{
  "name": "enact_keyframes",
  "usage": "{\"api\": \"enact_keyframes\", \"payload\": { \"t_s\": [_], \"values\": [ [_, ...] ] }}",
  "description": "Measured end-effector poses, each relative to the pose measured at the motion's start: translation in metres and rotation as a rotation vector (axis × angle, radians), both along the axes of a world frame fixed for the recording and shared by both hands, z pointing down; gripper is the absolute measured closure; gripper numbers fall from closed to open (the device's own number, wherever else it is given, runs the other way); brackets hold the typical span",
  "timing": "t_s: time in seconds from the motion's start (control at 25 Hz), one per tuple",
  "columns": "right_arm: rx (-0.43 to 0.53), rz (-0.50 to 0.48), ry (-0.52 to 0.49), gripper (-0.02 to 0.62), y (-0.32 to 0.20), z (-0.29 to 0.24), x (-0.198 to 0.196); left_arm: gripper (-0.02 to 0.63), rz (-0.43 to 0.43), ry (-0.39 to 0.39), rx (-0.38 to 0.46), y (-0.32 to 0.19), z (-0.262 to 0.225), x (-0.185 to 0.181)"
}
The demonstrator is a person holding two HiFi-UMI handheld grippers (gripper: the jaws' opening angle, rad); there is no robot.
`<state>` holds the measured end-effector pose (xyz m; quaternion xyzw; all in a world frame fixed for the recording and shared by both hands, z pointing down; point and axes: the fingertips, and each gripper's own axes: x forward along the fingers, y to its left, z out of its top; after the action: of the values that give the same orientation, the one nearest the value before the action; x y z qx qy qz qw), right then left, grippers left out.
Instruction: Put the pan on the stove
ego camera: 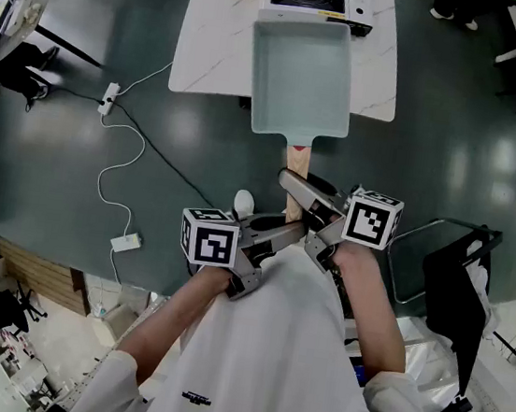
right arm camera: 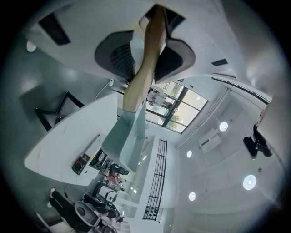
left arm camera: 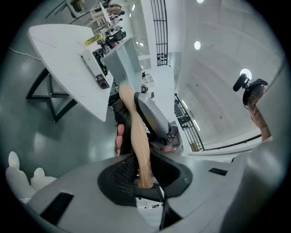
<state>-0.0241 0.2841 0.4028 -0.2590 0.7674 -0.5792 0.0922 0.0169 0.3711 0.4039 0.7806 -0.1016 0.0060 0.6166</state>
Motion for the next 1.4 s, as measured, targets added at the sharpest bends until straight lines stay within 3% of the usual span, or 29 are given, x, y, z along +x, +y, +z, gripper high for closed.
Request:
{"api": "enact_keyframes", "payload": {
  "t_s": [0.36, 0.68, 1.08, 1.4],
  "values": [
    [0.016, 0.023, -0.050, 0.459, 0.014, -0.021, -0.018, 0.515, 0.044, -0.038, 0.044, 0.015, -0.018, -0.020],
    [0.035, 0.039, -0.054, 0.454, 0.006, -0.037, -0.063, 0.515, 0.043, -0.001, 0.067, 0.007, -0.036, -0.065],
    [0.011, 0.121, -0.068, 0.453, -0.015, -0.035, -0.099, 0.514, 0.115, 0.038, 0.058, -0.011, -0.036, -0.109],
    [0.007, 0.139, -0.044, 0.451, -0.046, -0.032, -0.111, 0.514, 0.154, 0.051, 0.042, -0.041, -0.036, -0.123]
  ]
}}
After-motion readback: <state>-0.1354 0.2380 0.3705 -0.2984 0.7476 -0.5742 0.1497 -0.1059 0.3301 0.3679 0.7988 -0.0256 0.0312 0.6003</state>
